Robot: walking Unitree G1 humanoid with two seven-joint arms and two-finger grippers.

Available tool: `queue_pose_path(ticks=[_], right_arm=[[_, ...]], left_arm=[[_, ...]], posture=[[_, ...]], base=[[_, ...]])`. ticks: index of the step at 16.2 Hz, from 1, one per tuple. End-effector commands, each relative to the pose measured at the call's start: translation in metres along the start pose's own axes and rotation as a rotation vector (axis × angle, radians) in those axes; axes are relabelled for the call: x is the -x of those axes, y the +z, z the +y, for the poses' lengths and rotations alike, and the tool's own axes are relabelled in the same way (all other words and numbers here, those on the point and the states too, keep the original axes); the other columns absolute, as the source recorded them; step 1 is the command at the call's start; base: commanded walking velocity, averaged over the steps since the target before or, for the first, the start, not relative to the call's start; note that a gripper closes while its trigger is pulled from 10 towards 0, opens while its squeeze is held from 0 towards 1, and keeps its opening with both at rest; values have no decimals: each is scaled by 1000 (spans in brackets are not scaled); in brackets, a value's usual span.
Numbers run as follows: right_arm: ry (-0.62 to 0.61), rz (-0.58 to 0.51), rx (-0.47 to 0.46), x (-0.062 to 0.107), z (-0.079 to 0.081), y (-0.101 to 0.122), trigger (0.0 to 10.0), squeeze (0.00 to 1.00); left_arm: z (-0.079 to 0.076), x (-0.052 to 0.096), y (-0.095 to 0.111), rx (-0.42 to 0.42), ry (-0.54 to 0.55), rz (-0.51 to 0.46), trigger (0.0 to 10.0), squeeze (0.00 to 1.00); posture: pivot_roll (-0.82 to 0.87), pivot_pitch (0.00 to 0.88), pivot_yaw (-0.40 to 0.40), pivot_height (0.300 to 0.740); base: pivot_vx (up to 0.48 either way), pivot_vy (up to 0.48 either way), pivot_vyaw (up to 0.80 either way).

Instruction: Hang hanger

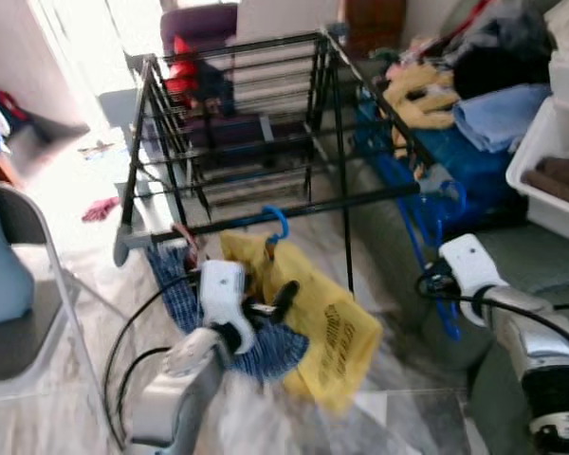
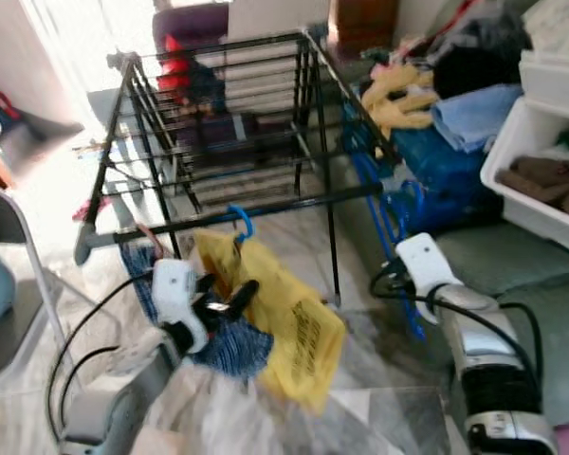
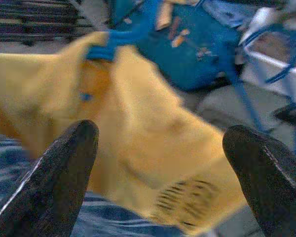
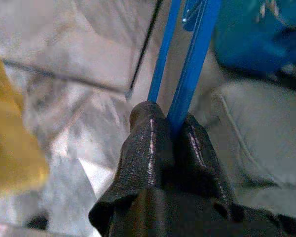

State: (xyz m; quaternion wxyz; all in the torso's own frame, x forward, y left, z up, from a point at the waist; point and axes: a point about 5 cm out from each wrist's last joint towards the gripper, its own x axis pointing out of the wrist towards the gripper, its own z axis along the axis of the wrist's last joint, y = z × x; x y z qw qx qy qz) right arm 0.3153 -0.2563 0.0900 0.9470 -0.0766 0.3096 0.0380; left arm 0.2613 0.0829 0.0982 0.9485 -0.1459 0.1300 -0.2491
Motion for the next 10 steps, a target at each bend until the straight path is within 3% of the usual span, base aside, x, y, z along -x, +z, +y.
queue_pose_path(ticks=[1, 10], right_arm=[[28, -21, 21, -2, 5, 11, 10000, 0], [111, -68, 97, -7, 15, 23, 10000, 0]], left_arm=[[6, 4, 6, -14, 20, -23, 10000, 0], [6, 5, 4, 0, 18, -10, 10000, 0]], posture=[[-156, 0, 55, 740], [-157, 0, 57, 740]], base=[[0, 0, 0], [0, 0, 0]])
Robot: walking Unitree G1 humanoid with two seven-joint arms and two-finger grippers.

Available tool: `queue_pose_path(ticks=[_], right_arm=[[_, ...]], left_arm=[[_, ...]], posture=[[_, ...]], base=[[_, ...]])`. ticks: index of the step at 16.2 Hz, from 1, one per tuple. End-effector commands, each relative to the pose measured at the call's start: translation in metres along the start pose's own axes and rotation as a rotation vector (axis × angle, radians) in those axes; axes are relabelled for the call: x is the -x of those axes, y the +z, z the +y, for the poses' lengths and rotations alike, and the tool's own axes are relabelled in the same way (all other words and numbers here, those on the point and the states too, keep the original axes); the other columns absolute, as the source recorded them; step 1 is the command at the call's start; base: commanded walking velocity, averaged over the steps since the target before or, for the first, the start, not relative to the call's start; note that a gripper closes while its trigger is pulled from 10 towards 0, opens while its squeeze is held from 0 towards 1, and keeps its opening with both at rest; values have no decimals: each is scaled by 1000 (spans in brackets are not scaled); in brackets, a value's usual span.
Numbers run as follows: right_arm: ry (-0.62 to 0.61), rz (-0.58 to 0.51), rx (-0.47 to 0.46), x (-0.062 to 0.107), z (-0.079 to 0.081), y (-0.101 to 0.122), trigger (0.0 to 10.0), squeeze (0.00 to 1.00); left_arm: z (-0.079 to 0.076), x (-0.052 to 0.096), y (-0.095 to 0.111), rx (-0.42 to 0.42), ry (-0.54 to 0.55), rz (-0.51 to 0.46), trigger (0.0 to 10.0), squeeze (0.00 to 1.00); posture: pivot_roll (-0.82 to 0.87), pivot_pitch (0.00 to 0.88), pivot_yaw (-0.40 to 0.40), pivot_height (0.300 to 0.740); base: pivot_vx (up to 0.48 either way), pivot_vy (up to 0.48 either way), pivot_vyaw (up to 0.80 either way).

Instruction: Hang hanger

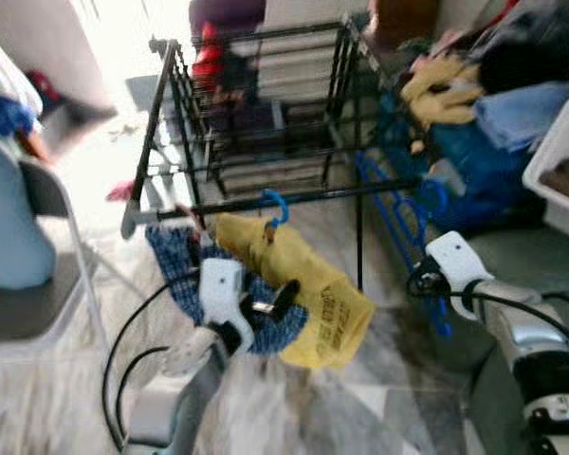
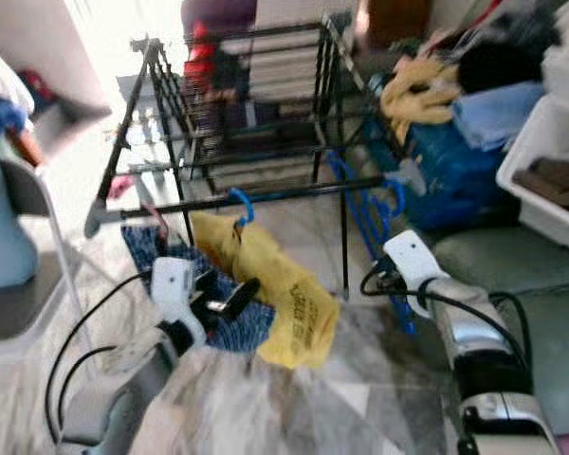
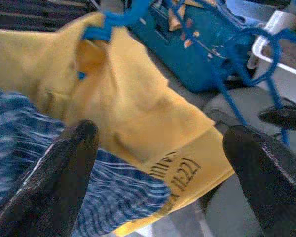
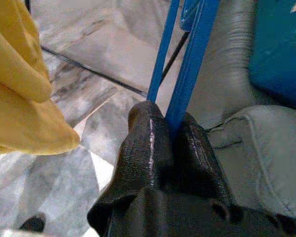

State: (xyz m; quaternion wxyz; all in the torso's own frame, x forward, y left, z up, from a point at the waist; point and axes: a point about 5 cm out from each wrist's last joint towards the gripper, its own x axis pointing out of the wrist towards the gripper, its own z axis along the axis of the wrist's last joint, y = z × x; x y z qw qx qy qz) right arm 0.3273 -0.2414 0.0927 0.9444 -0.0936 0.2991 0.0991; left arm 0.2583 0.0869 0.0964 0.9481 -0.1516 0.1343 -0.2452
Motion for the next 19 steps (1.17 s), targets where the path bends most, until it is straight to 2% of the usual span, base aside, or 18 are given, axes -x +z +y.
queue_pose_path(ticks=[1, 5, 11, 14, 16, 19], right_arm=[[16, -51, 26, 1, 1, 14, 10000, 0], [1, -74, 51, 1, 2, 15, 10000, 0], [5, -112, 73, -14, 12, 43, 10000, 0], [4, -66, -38, -23, 15, 42, 10000, 0], [-34, -16, -145, -27, 12, 33, 10000, 0], [-25, 61, -227, -32, 19, 8, 10000, 0]], left_arm=[[3, 1, 6, -18, 12, -14, 10000, 0], [4, 1, 4, -17, 21, 1, 10000, 0], [9, 2, 1, -33, 49, 27, 10000, 0], [9, 4, 2, -35, 52, 29, 10000, 0], [11, 6, 2, -34, 57, 32, 10000, 0], [8, 6, 0, -39, 48, 51, 10000, 0]], posture=[[-157, 0, 57, 740], [-156, 0, 58, 740], [-144, 0, 61, 740], [-130, 0, 57, 740], [-124, 0, 54, 740], [-117, 0, 51, 740]], base=[[0, 0, 0], [0, 0, 0], [0, 0, 0], [0, 0, 0], [0, 0, 0], [0, 0, 0]])
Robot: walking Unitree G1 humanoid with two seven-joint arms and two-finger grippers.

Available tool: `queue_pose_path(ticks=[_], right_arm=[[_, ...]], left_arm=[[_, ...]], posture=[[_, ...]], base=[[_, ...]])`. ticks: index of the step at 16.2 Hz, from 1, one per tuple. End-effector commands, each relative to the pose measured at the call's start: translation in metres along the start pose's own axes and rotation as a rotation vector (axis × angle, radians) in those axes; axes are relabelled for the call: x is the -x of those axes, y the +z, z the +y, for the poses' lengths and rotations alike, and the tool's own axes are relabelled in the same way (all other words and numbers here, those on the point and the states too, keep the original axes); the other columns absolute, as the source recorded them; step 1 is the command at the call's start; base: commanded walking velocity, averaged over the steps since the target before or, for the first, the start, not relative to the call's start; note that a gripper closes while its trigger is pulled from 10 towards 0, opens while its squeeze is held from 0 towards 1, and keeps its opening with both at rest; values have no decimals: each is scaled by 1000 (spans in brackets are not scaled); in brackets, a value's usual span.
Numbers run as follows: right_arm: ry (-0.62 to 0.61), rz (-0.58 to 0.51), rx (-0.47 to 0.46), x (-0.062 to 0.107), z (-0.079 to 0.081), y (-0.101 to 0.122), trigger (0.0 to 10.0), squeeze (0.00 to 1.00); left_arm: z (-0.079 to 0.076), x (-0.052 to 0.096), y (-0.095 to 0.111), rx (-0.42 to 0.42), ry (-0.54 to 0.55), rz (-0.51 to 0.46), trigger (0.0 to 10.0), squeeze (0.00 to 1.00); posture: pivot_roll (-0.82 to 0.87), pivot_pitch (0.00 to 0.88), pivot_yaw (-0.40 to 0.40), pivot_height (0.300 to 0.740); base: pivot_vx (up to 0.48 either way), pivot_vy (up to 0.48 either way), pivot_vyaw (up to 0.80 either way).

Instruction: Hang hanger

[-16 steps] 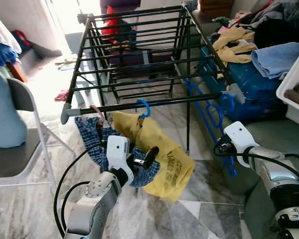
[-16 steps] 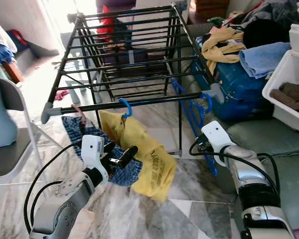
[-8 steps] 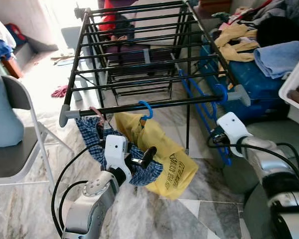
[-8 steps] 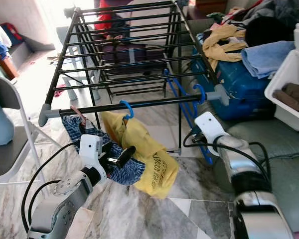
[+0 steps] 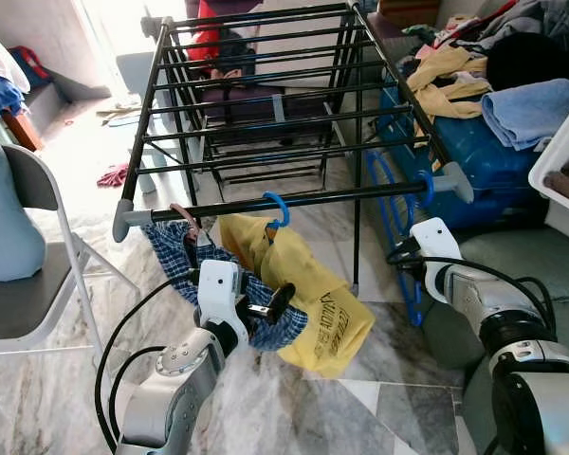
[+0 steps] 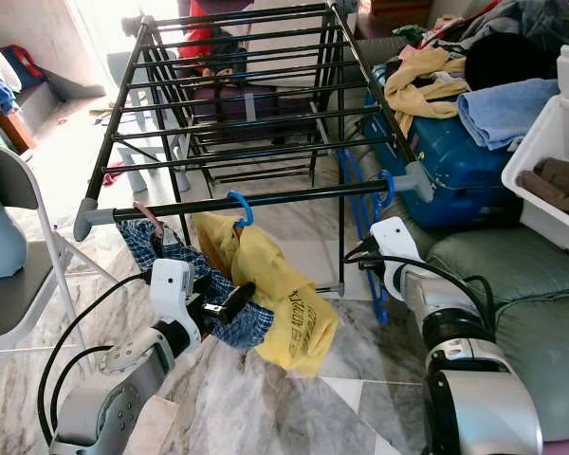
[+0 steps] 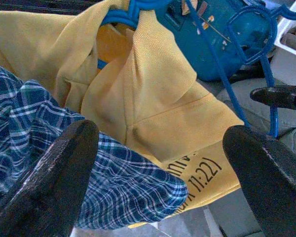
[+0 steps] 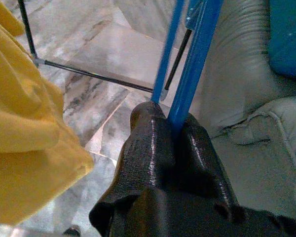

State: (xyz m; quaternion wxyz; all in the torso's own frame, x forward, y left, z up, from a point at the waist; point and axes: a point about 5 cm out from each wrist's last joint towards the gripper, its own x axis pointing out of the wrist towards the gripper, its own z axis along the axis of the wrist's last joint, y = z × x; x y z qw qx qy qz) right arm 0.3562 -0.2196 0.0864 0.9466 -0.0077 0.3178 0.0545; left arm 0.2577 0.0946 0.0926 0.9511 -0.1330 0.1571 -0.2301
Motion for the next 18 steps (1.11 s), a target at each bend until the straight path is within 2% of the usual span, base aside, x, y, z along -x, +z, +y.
queue_pose_path(ticks=[1, 4, 5, 6, 7, 9, 11, 13, 18], right_arm=[[-4, 50, -40, -3, 1, -16, 10000, 0], [-13, 74, -43, -3, -3, -28, 10000, 0], [-21, 50, -29, -1, -8, -29, 10000, 1000], [-27, 39, -23, 0, -10, -28, 10000, 1000], [-66, -31, 54, 2, -16, -21, 10000, 1000], [-91, -124, 109, 9, -21, -15, 10000, 1000], [-118, -204, 134, 17, -23, -13, 10000, 1000], [-173, -300, 150, 33, -24, -17, 10000, 1000], [-194, -428, 129, 57, -7, -25, 10000, 1000]], left_arm=[[-1, 2, 2, -23, 5, 5, 10000, 0], [-1, 1, 1, -25, 5, 10, 10000, 0], [-1, 0, 2, -40, 7, 11, 10000, 0], [-1, 0, 2, -45, 8, 11, 10000, 0], [-1, -1, 3, -52, 15, 3, 10000, 0], [3, 0, 4, -50, 53, -15, 10000, 0], [7, 2, 5, -48, 78, -28, 10000, 0], [10, 3, 4, -53, 96, -32, 10000, 0], [21, 11, -1, -60, 149, -21, 10000, 0]], posture=[[-117, 0, 51, 740], [-124, 0, 54, 740], [-127, 0, 53, 740], [-127, 0, 53, 740], [-128, 0, 50, 740], [-131, 0, 49, 740], [-139, 0, 50, 740], [-144, 0, 53, 740], [-163, 0, 70, 740]], base=[[0, 0, 0], [0, 0, 0], [0, 0, 0], [0, 0, 0], [0, 0, 0], [0, 0, 0], [0, 0, 0], [0, 0, 0], [0, 0, 0]])
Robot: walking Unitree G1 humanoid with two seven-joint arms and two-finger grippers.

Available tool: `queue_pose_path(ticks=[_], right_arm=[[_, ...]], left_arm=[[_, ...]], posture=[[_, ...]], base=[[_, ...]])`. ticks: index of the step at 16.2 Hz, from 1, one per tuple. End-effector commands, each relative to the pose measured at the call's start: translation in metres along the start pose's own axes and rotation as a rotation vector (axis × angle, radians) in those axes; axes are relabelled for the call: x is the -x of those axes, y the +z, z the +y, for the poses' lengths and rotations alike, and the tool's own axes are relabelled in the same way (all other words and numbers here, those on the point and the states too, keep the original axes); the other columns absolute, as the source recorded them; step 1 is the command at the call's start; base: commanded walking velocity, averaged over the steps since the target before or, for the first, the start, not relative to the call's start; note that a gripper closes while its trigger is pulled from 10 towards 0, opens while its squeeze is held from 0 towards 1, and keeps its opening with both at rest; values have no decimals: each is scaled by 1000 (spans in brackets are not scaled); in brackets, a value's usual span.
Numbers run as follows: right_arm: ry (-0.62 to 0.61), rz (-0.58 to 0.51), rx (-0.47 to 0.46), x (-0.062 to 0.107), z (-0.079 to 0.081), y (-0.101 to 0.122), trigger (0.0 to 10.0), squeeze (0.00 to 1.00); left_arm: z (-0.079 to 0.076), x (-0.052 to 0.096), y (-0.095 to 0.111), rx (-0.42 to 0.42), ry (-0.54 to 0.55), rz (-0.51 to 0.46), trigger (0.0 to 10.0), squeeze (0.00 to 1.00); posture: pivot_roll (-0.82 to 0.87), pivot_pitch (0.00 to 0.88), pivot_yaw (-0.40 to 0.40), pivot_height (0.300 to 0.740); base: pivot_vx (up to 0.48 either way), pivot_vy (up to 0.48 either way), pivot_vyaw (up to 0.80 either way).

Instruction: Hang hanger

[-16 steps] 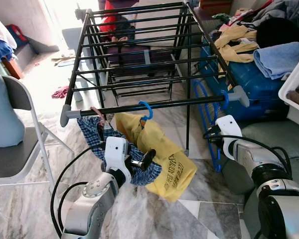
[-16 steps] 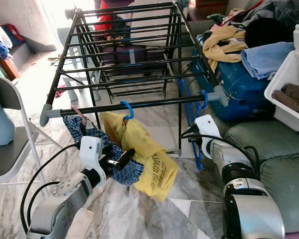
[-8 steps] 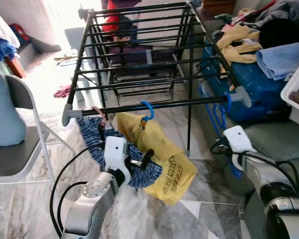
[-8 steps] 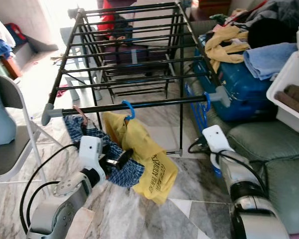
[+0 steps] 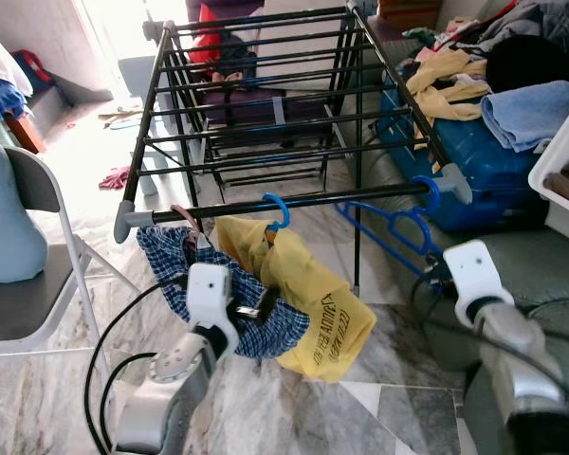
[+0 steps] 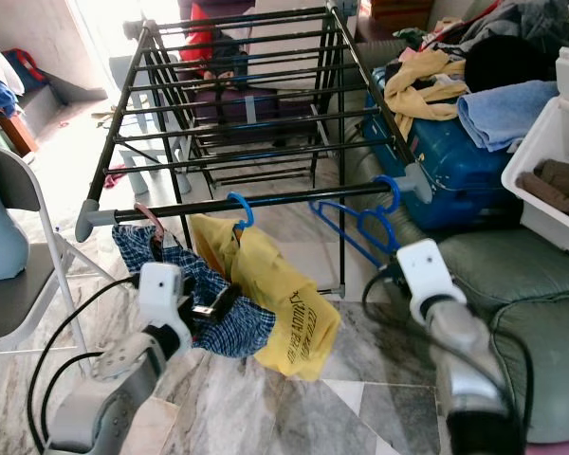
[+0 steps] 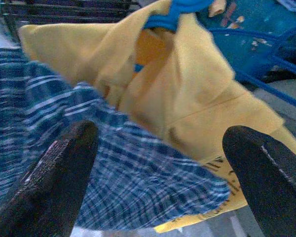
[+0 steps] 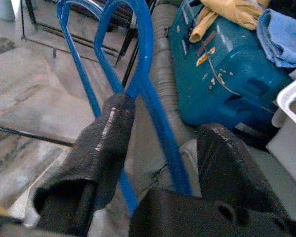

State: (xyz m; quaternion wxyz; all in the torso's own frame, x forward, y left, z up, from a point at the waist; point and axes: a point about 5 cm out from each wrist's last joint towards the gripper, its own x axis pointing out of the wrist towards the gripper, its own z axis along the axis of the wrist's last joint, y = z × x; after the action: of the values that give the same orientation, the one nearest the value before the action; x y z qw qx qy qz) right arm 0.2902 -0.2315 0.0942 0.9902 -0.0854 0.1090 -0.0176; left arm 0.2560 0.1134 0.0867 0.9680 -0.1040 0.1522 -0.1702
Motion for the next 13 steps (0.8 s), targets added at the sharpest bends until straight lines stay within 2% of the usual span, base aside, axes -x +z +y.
queue_pose_path(ticks=[1, 4, 8, 13], right_arm=[[-23, -38, 0, 8, 5, 7, 10000, 1000], [-43, -50, -13, 15, 8, 7, 10000, 1000], [-52, -72, -22, 19, 13, 13, 10000, 1000], [-35, -68, -18, 20, 16, 15, 10000, 1000]], left_arm=[[7, 2, 3, -17, 35, -20, 10000, 0], [8, 1, 4, -19, 45, -23, 10000, 0], [-3, -8, 6, -13, 13, -26, 10000, 0], [-5, -10, 4, -10, 6, -23, 10000, 0]], posture=[[-169, 0, 71, 740], [-178, 0, 65, 740], [-184, 0, 64, 740], [-184, 0, 62, 740]], base=[[0, 0, 0], [0, 0, 0], [0, 0, 0], [-302, 0, 0]])
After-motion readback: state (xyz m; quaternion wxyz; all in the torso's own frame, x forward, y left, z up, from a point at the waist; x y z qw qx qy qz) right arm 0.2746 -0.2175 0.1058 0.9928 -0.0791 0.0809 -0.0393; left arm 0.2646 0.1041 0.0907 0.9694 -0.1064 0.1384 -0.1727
